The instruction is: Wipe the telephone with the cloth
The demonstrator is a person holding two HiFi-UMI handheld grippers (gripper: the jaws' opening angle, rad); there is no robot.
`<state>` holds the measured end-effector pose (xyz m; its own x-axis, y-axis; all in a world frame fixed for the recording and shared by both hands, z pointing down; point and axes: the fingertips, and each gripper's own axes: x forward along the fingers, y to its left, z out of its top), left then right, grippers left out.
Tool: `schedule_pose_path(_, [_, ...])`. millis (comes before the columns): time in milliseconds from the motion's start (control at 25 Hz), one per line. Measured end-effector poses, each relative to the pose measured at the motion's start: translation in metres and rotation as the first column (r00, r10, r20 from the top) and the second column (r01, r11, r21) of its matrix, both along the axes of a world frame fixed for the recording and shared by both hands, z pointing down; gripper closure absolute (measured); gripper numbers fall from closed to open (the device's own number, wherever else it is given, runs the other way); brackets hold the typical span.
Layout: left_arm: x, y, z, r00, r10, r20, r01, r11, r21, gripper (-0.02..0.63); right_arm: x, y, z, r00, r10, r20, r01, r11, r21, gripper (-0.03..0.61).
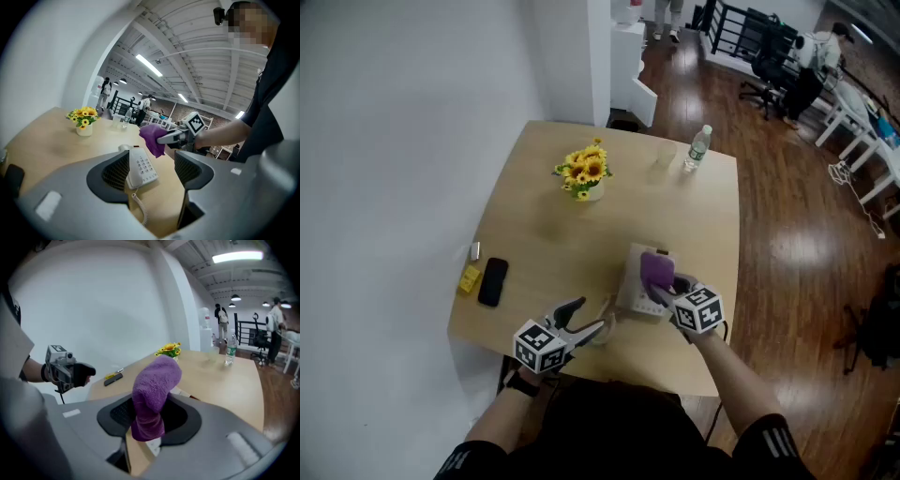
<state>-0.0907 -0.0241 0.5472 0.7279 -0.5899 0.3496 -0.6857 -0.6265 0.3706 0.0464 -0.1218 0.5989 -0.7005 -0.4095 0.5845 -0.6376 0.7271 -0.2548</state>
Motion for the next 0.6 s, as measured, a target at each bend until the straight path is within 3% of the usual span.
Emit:
schedule_pose_path(160, [0.006,-0.009,0.002,1.0,-0.003,0.002,0.003,1.0,-0.011,0.316,-0.019,-0.051,0.016,0.99,-0.072,-0.117,0.076,0.997,0.034,0.434])
schedule_pose_path(280, [0.006,-0.011,0.004,1.0,-0.015,0.005,0.015,1.0,-0.018,0.316,-0.031,-0.083,0.035,0.965,-0.128,-0.23,0.142,0.989,0.046,0.434])
schedule_pose_path(600, [-0.008,-0.003,0.009,0.998,-0.063,0.026,0.065,0.997,-0.048,0.316,-0.051,-0.119,0.081,0.822,-0.257,-0.507,0.321,0.946,0.04,0.434])
